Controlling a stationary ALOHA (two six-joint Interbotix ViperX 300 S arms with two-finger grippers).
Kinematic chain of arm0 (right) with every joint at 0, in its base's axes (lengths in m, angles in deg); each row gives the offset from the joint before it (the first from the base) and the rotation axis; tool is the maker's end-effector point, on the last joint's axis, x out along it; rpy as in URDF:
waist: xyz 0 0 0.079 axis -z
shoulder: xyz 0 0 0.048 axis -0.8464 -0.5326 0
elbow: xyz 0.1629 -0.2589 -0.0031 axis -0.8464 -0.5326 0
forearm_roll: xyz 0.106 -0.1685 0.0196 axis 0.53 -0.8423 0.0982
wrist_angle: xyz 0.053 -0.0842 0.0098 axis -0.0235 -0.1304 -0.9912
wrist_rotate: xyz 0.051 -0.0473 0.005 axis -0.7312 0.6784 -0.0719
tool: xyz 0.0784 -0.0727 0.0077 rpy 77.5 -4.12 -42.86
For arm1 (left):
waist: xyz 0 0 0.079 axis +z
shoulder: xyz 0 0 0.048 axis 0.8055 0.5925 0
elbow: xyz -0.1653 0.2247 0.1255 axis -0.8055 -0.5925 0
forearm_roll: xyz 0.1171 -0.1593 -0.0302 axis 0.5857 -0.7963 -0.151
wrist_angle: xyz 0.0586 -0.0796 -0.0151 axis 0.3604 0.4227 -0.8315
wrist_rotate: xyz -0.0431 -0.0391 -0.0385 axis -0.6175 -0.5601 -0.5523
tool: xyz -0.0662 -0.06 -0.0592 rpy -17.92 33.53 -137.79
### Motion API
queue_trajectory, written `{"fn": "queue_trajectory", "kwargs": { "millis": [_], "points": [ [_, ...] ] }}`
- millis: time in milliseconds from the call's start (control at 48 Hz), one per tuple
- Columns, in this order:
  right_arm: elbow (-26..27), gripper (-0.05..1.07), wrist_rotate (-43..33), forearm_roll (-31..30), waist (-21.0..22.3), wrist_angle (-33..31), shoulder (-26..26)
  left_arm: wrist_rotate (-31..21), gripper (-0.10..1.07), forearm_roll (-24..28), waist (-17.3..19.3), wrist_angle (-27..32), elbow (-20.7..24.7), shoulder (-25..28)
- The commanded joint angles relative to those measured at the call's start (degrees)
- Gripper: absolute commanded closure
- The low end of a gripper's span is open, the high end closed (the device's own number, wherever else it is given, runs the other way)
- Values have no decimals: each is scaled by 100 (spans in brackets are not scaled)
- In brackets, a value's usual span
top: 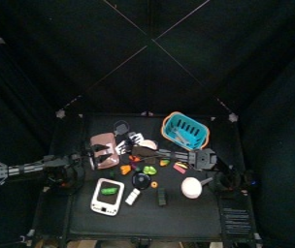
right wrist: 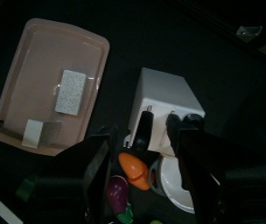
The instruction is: Grab cleaver
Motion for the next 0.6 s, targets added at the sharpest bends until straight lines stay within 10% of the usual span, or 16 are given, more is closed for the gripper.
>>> {"fn": "queue_trajectory", "kwargs": {
  "millis": [0, 583],
  "points": [
    [62, 20, -35, -9, 44, 26, 158, -9, 14, 9, 18, -26, 70, 9],
    [-62, 21, -325, -9, 44, 26, 158, -18, 14, 9, 18, -26, 53, 9]
  ]
}}
